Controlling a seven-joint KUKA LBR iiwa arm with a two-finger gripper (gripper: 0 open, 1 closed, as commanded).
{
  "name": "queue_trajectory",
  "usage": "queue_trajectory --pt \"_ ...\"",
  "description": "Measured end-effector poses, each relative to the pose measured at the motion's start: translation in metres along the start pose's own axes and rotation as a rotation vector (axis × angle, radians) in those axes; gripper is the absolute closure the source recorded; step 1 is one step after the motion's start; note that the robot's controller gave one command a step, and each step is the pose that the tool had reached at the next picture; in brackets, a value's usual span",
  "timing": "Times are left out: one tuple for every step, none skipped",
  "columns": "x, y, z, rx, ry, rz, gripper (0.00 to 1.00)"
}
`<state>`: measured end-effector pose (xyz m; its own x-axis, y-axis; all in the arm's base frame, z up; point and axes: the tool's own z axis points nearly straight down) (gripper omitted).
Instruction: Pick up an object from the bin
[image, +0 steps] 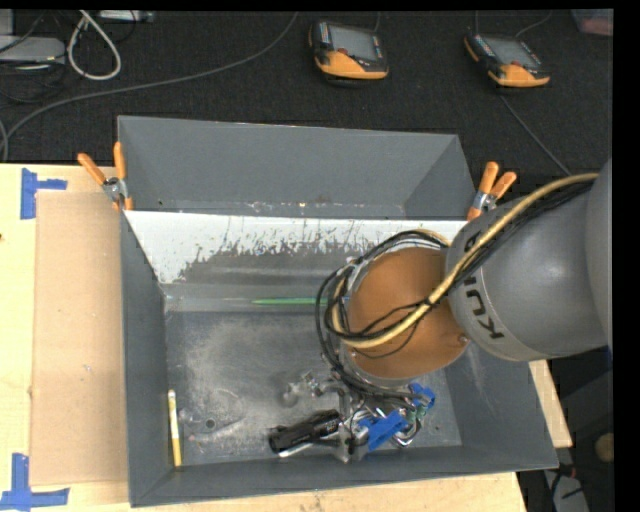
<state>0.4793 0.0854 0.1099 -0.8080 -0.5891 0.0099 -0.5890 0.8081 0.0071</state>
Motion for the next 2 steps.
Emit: queue_trajectory --pt "0.001 -0.002 0.033 0.013 -0.021 -0.277 0.00" --pt "0.045 -0.073 0.040 0.001 -0.002 -0.180 1.00"
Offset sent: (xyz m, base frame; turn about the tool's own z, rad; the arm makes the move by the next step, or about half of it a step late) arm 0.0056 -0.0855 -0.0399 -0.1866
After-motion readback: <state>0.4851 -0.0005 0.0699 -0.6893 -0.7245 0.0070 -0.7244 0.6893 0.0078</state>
